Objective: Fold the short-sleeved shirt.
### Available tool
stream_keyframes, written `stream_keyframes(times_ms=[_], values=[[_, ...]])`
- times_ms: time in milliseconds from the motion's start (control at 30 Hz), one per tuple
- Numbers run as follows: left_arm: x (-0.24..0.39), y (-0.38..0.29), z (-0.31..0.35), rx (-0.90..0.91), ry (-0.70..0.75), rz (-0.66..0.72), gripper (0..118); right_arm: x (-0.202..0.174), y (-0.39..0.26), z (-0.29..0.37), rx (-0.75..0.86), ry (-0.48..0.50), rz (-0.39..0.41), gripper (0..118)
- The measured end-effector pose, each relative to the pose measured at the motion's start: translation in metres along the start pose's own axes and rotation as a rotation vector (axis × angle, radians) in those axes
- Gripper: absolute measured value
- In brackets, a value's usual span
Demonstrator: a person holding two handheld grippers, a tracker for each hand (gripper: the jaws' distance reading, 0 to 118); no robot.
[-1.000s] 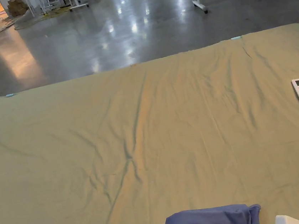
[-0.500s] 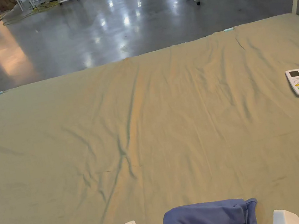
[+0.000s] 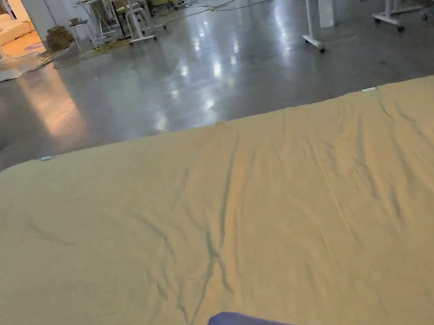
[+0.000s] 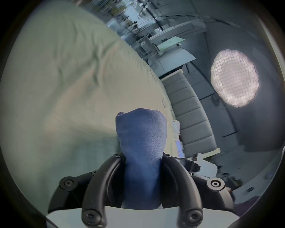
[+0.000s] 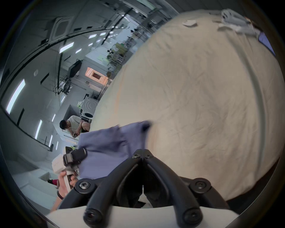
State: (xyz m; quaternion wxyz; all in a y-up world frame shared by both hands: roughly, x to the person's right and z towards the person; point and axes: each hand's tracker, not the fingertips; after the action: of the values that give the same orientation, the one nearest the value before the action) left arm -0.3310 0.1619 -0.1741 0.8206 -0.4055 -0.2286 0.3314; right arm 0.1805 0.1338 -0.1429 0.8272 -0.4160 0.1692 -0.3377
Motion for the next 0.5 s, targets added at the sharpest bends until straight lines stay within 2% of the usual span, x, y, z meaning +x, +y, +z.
stream_keyframes(times_ms=[133, 267, 367, 500], values=[[-0.048, 0.043, 0.093, 0.019, 0.229, 0.037, 34, -0.008, -0.011, 0.022, -0.034, -0.042, 0.052, 0], [-0.096, 0.069, 0.168, 0.06, 0.448, 0.039, 34, -0.001, -0.014, 0.026, -0.041, -0.039, 0.046, 0], [-0.132, 0.082, 0.192, 0.117, 0.532, 0.14, 34, -0.003, -0.016, 0.033, -0.027, -0.062, 0.051, 0], [-0.156, 0.076, 0.187, 0.127, 0.604, 0.133, 35, 0.009, -0.013, 0.037, -0.032, -0.109, 0.067, 0]])
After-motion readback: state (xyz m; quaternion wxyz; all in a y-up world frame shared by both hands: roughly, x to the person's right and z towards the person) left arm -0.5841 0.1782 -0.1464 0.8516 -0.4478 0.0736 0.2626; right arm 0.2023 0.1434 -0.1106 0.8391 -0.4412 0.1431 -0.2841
